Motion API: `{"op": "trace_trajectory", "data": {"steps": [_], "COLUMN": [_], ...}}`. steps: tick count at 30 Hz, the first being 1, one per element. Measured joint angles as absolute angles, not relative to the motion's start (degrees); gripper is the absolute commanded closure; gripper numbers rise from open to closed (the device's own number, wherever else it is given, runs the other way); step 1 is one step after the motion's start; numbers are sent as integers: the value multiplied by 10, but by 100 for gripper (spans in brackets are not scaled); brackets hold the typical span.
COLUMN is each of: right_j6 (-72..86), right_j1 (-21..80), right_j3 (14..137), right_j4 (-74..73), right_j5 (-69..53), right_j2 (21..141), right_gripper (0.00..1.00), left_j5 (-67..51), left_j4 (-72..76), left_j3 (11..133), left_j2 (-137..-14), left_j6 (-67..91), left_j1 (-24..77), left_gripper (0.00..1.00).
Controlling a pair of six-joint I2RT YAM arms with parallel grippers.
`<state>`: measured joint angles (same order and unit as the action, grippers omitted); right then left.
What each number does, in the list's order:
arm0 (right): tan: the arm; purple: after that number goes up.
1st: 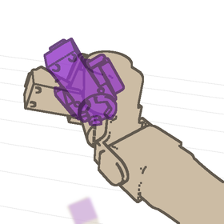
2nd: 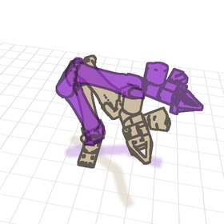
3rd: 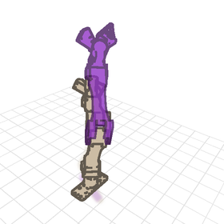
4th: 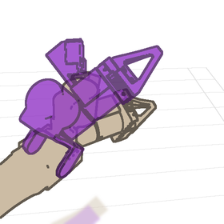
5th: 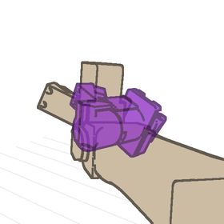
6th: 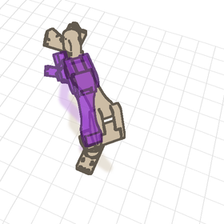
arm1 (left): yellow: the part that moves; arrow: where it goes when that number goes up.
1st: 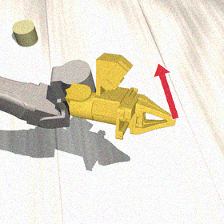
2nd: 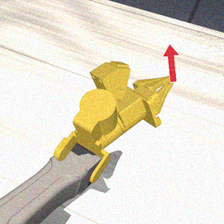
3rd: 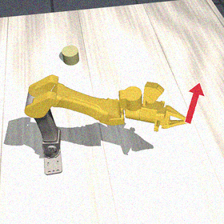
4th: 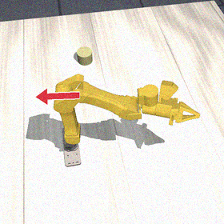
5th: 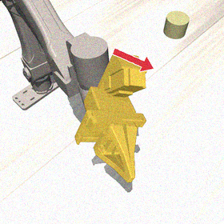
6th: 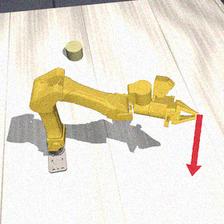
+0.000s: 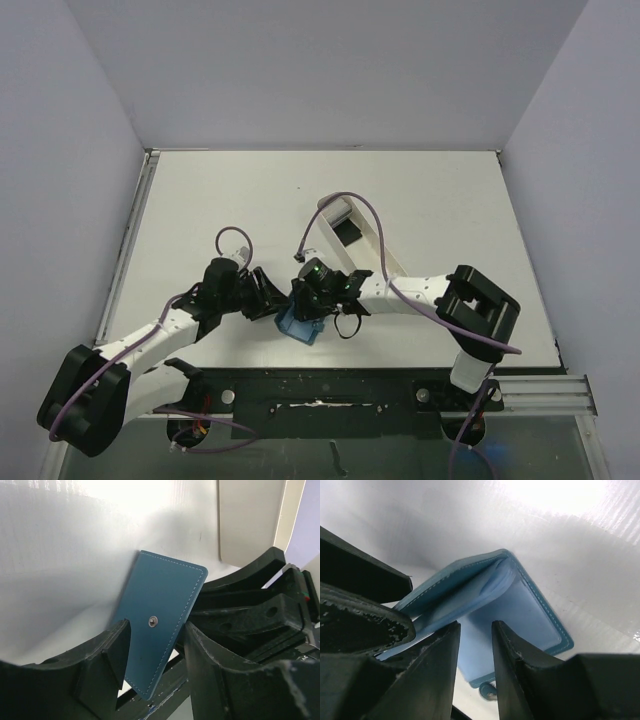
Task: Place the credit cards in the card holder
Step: Open the card holder at the center of the board.
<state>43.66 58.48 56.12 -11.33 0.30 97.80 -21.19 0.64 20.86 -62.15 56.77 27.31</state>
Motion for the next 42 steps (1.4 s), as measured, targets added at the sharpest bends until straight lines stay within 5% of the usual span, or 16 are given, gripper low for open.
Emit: {"op": "trace_trajectory", "data": {"steps": [10,16,24,29,35,42], "right_j6": [441,458,491,501,505,505], "right_j1": [572,548,503,490,487,487], "right_j3": [561,557,519,497,484,484], "right_j4": [-104,-86,-45,-30,-27,-22], "right_j5": [-5,-23,-49,-61,-67,-68], "right_j2": [995,994,966,944,935,935], "right_gripper": [65,64,65,65,64,64], "left_j5": [-199,-192,-221,-228,-230,-194], "left_j4": [4,3,110,190,252,185], "left_j3": [217,219,164,159,159,159], "left_j2": [-653,-665,-683,-711,-757,-690], "left_j6": [552,550,629,665,680,653], "left_j1": [273,272,272,273,273,267], "left_gripper": [56,79,83,78,57,55]}}
